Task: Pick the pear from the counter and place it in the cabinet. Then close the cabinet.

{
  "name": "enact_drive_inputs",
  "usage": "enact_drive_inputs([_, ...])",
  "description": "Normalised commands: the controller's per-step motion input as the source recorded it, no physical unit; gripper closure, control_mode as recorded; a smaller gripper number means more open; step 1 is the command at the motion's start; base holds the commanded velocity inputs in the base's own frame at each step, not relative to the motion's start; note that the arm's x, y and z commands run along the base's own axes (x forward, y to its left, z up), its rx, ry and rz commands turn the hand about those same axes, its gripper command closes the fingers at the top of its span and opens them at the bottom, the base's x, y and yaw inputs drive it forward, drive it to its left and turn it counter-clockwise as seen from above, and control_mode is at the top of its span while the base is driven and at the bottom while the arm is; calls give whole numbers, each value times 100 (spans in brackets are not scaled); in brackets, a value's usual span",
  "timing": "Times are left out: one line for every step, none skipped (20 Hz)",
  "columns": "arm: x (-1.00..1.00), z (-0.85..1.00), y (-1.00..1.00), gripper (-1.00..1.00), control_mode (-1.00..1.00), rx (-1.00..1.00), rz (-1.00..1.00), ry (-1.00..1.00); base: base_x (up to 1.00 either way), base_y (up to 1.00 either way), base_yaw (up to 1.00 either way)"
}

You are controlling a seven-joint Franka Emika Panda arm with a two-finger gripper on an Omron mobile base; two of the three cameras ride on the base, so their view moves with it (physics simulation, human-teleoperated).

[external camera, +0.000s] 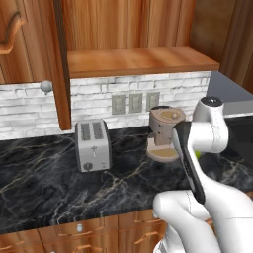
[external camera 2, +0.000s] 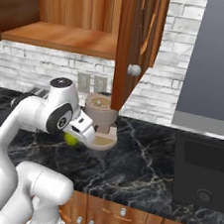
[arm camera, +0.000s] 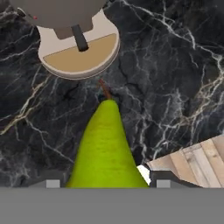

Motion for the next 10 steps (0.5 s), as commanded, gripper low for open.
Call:
enact_drive_inputs([-11,100,0,100,-100,-9,0,-16,0,0,0])
enact_drive_inputs([0,100,0,100,-100,-9,0,-21,0,0,0])
enact_drive_inputs([0,100,0,100,-100,-8,0,-24,0,0,0])
enact_drive_inputs([0,100,0,100,-100,-9,0,-26,0,0,0])
enact_drive_inputs([0,100,0,100,-100,-7,1,-26,0,0,0])
enact_drive_inputs([0,100,0,100,-100,-8,1,-26,0,0,0])
enact_drive_inputs([0,100,0,100,-100,-9,2,-27,0,0,0])
enact_drive_inputs([5,100,0,100,-100,-11,4,-31,0,0,0])
enact_drive_inputs([10,100,0,100,-100,-13,6,-35,0,0,0])
enact_drive_inputs([15,100,0,100,-100,-13,7,-35,0,0,0])
